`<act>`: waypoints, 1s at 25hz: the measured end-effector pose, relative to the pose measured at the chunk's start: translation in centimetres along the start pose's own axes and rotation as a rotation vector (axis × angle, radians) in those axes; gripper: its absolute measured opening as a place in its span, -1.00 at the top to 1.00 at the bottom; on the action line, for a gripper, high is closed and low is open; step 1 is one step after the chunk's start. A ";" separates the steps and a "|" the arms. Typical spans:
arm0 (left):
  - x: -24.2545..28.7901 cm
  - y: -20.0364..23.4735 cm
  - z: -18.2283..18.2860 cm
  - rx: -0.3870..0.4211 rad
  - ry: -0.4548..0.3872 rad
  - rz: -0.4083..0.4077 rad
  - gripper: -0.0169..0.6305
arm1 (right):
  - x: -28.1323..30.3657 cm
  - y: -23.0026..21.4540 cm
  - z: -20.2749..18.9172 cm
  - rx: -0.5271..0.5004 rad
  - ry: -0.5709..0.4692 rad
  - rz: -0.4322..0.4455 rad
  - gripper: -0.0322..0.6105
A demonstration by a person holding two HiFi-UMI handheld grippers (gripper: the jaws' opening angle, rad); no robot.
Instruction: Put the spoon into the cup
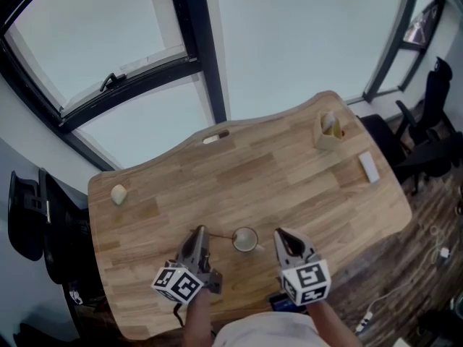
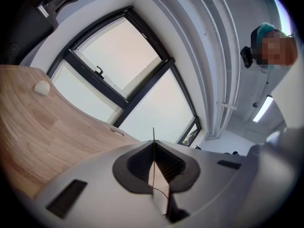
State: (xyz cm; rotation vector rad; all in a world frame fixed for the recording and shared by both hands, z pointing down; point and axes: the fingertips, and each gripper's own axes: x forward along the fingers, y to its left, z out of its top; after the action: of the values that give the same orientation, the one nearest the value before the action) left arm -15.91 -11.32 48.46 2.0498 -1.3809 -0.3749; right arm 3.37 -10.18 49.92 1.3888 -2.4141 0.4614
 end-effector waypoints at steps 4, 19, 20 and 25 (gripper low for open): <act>0.2 0.2 -0.3 -0.002 0.008 0.000 0.94 | 0.2 0.0 -0.4 0.002 0.013 0.001 0.91; 0.9 1.2 -1.2 -0.014 0.033 0.008 0.94 | 1.2 -0.2 -1.0 0.011 0.034 0.002 0.91; 0.9 1.3 -1.2 -0.014 0.034 0.009 0.94 | 1.2 -0.2 -1.0 0.011 0.035 0.003 0.91; 1.1 1.6 -1.5 -0.014 0.040 0.012 0.94 | 1.5 -0.2 -1.1 0.012 0.038 0.006 0.91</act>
State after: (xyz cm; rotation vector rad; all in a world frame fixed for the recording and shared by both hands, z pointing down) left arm -15.84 -12.20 50.75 2.0258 -1.3622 -0.3364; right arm 2.93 -10.96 51.51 1.3663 -2.3897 0.4999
